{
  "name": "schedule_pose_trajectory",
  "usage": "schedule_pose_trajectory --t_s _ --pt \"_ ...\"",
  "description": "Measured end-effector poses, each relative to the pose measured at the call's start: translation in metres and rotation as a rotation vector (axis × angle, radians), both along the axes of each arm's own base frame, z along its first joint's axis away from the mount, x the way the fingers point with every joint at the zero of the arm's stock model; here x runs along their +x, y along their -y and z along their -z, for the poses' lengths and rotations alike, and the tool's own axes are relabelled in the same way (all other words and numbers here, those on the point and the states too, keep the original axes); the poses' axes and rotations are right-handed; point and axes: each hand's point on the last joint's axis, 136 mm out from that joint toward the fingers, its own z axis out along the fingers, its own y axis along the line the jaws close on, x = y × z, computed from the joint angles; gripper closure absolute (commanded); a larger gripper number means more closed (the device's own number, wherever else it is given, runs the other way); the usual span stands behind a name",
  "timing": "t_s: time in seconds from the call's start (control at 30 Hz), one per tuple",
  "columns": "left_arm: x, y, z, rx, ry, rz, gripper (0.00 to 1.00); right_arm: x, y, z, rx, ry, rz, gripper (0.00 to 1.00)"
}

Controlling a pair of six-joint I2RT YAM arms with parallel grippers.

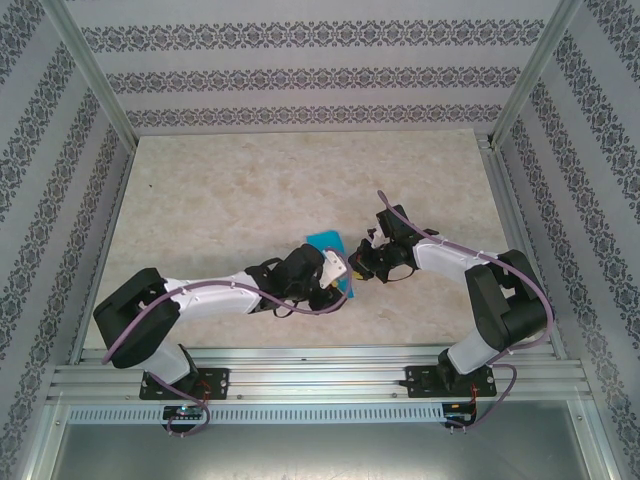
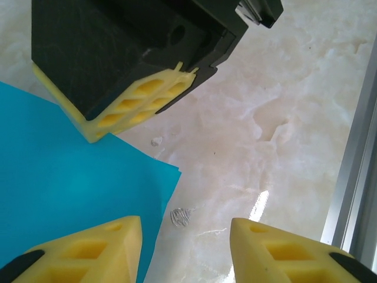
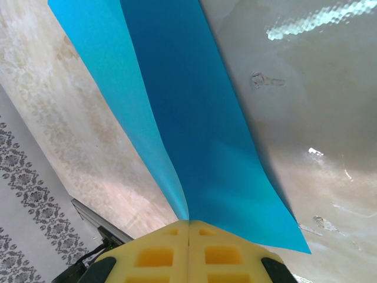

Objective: Fold a paper plane with a square sheet of paper (fold left side to right side)
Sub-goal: Fold the triangle a second time at the center of the table.

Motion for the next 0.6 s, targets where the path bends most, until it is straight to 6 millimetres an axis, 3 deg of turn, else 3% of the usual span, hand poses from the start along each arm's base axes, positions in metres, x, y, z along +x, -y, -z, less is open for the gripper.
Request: schedule_pose_trajectory --t_s 0.4,0.6 --pt "0.009 0.014 0.005 0.072 0.097 -0.039 0.47 0.000 0.000 0.000 0.000 -0.003 0.003 1.00" --pt "0.013 0.013 0.009 0.103 0.125 -0.064 0.62 0.000 0.000 0.000 0.000 -0.003 0.003 1.00"
